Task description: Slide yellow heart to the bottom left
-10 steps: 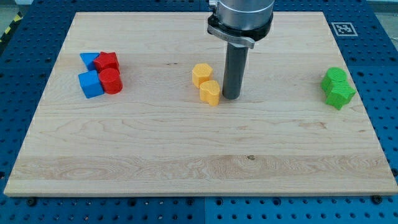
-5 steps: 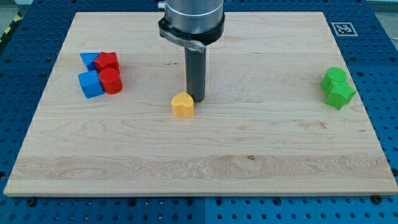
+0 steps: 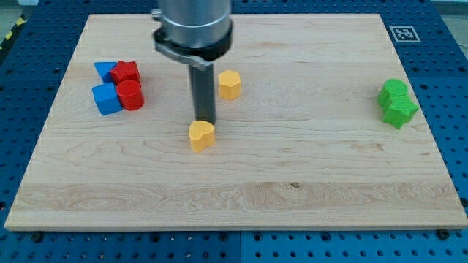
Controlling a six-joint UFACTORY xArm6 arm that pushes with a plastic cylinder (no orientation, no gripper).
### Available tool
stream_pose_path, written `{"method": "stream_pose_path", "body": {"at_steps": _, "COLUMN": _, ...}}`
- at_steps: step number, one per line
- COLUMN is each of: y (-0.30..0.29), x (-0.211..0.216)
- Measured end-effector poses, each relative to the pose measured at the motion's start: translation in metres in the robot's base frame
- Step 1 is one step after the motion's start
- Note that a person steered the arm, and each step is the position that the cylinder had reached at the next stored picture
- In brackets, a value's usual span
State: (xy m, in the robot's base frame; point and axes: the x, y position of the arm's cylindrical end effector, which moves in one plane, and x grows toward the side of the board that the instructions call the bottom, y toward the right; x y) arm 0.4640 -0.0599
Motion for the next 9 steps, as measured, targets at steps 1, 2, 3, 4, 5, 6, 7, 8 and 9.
{"method": "stream_pose_path", "body": {"at_steps": 1, "y": -0.010, "x": 0.009}}
{"method": "stream_pose_path", "body": {"at_steps": 2, "y": 0.026, "x": 0.010}}
{"method": "stream_pose_path", "body": {"at_steps": 3, "y": 0.055, "x": 0.027}}
{"method": "stream_pose_path", "body": {"at_steps": 4, "y": 0.019, "x": 0.036}}
{"method": "stream_pose_path", "body": {"at_steps": 5, "y": -0.009, "x": 0.036}}
{"method": "stream_pose_path", "body": {"at_steps": 6, "y": -0.034, "x": 0.045}}
{"method": "stream_pose_path", "body": {"at_steps": 7, "y": -0.032, "x": 0.060}}
{"method": "stream_pose_path", "body": {"at_steps": 8, "y": -0.005, "x": 0.083}}
{"method": "stream_pose_path", "body": {"at_steps": 9, "y": -0.028, "x": 0.090}}
